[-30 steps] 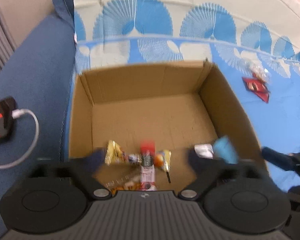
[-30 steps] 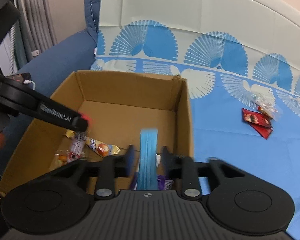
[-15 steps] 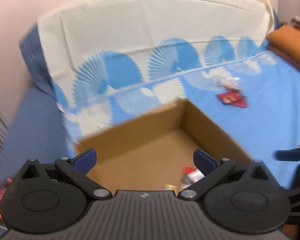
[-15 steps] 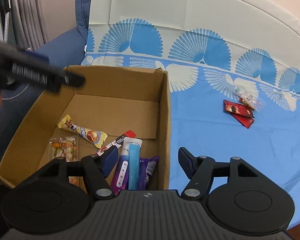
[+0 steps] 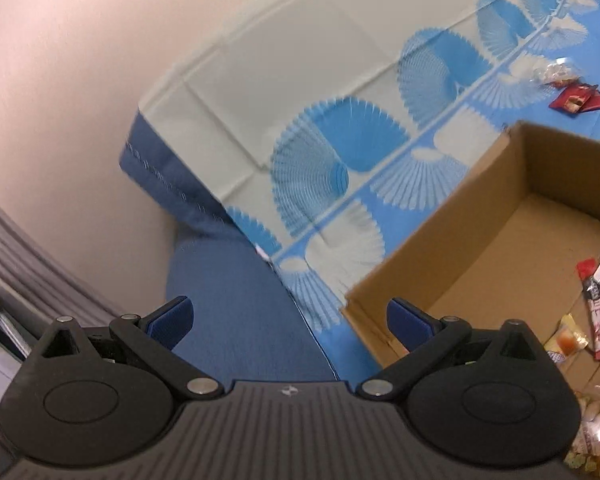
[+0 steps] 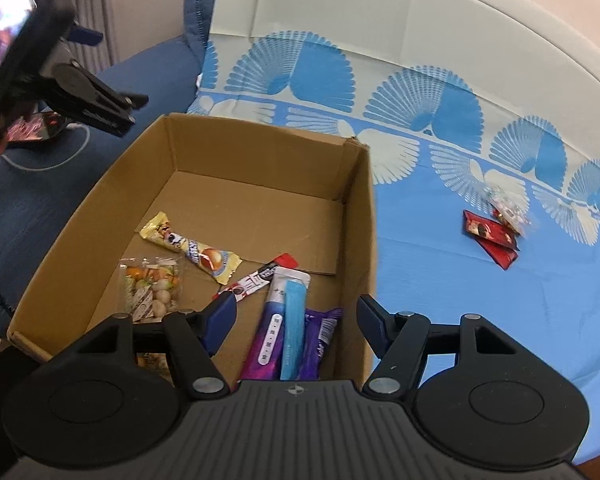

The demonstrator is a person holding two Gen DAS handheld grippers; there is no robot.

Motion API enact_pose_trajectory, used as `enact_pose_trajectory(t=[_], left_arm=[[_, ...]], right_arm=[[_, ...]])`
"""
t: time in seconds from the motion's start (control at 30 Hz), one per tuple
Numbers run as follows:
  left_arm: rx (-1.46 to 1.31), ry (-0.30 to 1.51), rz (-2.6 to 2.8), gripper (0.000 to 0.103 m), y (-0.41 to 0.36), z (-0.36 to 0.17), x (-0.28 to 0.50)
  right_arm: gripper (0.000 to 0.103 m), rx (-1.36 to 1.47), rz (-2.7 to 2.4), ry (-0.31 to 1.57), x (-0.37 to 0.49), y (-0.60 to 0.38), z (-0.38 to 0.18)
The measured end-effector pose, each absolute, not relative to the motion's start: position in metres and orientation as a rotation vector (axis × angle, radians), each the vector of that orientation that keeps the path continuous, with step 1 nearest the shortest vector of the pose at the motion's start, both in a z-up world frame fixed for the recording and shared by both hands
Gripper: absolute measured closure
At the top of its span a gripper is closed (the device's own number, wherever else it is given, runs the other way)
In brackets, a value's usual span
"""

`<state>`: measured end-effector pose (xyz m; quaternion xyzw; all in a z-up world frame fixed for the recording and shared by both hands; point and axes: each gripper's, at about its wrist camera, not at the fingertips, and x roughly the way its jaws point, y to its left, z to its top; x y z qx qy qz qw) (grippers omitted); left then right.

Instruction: Organize snacks

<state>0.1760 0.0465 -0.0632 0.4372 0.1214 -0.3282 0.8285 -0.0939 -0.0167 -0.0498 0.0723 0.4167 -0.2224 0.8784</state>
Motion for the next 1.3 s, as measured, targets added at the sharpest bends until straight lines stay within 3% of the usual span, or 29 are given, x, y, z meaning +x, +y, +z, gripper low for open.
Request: enact_pose_trajectory(t=[0.5, 0.8, 0.97, 1.3], left_arm=[[0.975, 0.319, -0.716, 0.0, 0.053, -0.096, 0.214], [0.867, 0.213, -0.739, 0.0, 0.056, -0.046, 0.185], [0.886, 0.198, -0.765, 0.0, 0.05, -0.046, 0.172], [0.784, 0.325, -0.786, 0.0, 0.048, -0.039, 0.16]], right_arm=[[0.034, 0.134, -0.432, 0.923, -0.078, -0.003, -0.054], [0.034, 0.131, -0.442, 0.915, -0.078, -0.006, -0.054], [0.034, 0.133, -0.445, 0.919, -0.08, -0.005, -0.055], [0.034, 0.147, -0.461, 0.899, -0.085, -0.011, -0.05]])
